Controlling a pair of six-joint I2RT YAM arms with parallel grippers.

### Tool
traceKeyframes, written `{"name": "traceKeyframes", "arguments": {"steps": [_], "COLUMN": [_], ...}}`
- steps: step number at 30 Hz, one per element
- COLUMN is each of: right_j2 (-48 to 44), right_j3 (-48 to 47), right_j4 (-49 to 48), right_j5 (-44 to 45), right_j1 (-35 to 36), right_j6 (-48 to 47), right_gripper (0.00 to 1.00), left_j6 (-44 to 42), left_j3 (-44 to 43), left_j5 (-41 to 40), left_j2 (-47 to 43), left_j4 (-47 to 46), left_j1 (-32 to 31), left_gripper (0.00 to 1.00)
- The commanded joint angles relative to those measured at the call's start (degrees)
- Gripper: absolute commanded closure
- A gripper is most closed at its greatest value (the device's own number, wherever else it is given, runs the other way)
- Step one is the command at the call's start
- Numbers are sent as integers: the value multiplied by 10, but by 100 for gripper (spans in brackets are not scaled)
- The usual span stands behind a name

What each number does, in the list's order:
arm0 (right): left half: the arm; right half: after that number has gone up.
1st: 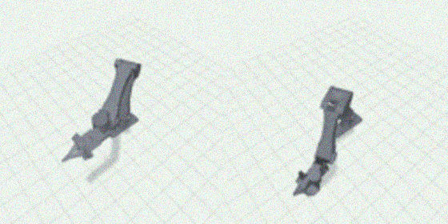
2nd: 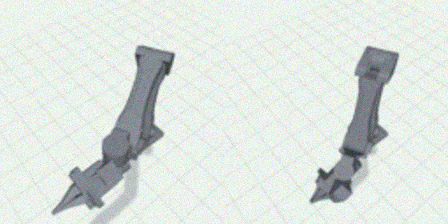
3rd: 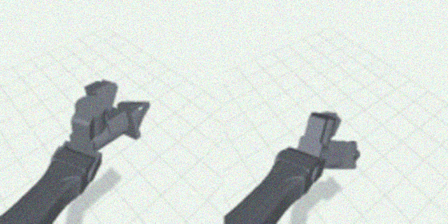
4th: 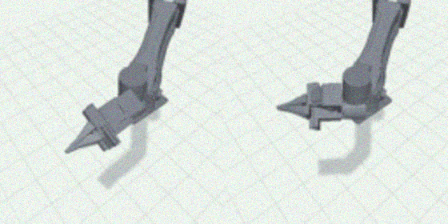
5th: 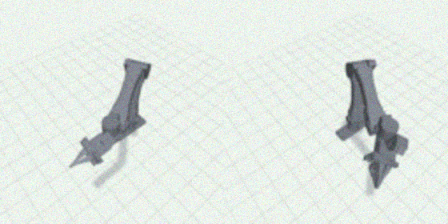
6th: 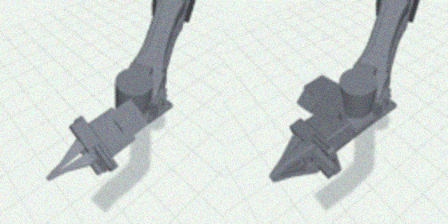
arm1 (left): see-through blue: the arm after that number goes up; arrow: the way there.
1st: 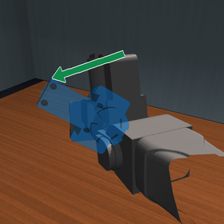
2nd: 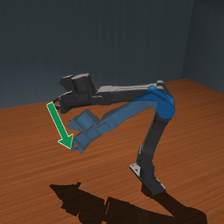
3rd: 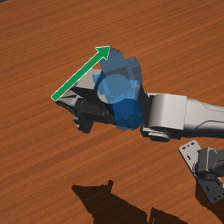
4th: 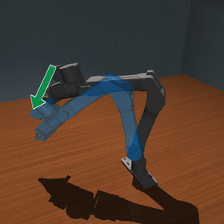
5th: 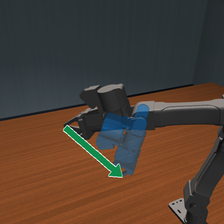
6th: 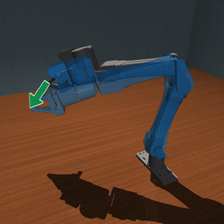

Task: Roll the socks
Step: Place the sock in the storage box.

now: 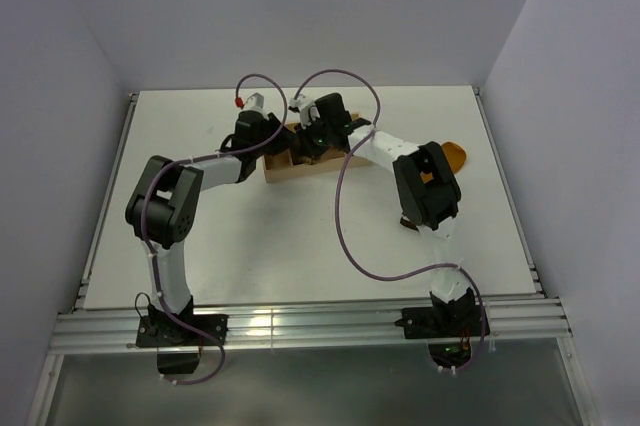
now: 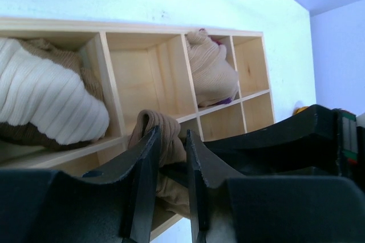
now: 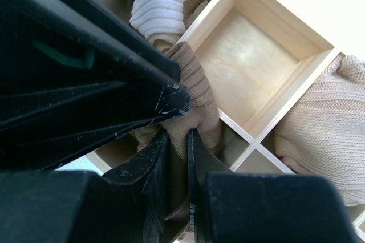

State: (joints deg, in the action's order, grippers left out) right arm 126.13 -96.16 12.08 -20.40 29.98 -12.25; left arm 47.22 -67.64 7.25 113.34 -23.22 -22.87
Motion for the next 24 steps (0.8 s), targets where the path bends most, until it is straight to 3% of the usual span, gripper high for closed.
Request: {"name": "traceKeyframes", "arguments": {"steps": [1, 7, 9, 11, 14, 24], "right_j2": [2, -22, -32, -44, -59, -170], "right_j3": [40, 74, 81, 96, 113, 193], "right_j4": [68, 4, -18, -35, -60, -137], "right_j5": [-11, -17, -20, -17, -17, 45], "right_j1": [6, 1, -1, -1, -1, -8], "right_j6": [15, 57, 69, 81, 82, 86], "right_gripper": [100, 94, 85, 70, 62, 58], "left_j6": [-20, -20, -24, -27, -33, -42], "left_j3": [-12, 22, 18, 11, 4, 7], "left_j5": [2, 6, 2, -3, -13, -34], "left_j2": [1, -9, -5, 0, 8, 14], "left_j4": [33, 46, 59, 71, 85, 97], "left_j1": [-8, -16, -20, -22, -22, -25], "left_gripper": [70, 70, 70, 70, 70, 71]}}
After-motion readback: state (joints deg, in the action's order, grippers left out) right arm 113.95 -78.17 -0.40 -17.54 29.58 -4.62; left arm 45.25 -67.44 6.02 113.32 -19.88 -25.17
